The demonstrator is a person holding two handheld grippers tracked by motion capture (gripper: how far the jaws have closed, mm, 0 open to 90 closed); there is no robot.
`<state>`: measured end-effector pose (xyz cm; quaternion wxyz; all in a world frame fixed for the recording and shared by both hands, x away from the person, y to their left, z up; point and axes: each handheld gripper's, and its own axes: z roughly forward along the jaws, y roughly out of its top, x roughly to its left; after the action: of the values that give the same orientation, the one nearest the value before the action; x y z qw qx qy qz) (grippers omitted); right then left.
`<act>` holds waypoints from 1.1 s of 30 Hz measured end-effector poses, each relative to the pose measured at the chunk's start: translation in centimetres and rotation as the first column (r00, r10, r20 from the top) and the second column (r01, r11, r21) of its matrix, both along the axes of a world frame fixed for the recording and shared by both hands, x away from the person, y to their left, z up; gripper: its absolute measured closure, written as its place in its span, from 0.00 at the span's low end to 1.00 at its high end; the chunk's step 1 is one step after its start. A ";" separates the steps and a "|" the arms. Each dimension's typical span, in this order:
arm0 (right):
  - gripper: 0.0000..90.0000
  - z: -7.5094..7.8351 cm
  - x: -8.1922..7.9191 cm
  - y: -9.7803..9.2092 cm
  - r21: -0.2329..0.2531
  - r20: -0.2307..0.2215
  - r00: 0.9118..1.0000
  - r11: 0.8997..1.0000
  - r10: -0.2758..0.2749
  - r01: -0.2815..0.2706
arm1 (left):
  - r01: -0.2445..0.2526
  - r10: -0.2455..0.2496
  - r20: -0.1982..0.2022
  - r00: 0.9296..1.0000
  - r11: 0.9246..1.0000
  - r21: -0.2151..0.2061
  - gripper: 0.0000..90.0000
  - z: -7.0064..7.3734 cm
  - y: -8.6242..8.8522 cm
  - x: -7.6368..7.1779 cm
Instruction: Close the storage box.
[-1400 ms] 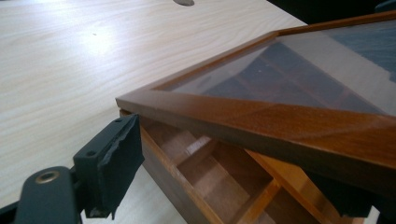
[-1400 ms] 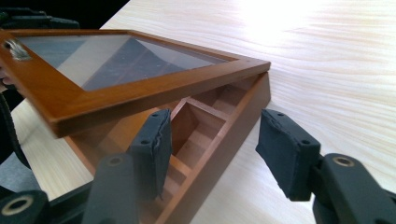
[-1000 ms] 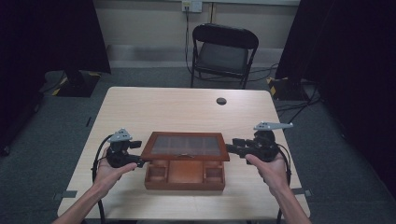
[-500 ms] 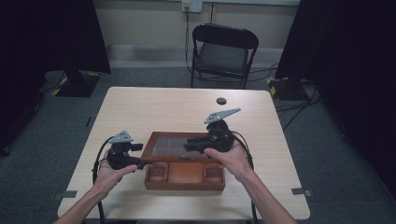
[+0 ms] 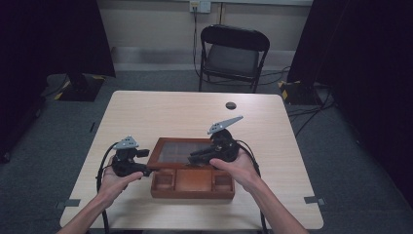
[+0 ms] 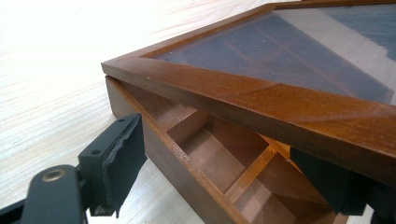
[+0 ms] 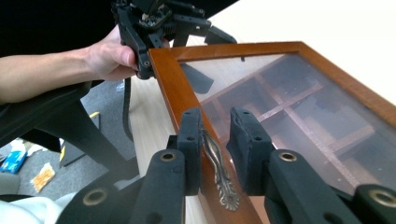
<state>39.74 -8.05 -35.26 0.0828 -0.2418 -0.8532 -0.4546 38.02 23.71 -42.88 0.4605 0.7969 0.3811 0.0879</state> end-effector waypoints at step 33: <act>0.90 -0.6 0.2 0.1 -0.051 0.017 1.000 0.999 0.019 -0.018 | -0.055 0.056 -0.040 0.998 0.998 0.040 0.20 -1.0 1.5 1.3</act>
<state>39.93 -7.91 -35.86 0.0732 -0.2319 -0.8675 -0.4340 39.31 25.24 -43.90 0.4344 0.7964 0.4107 0.0919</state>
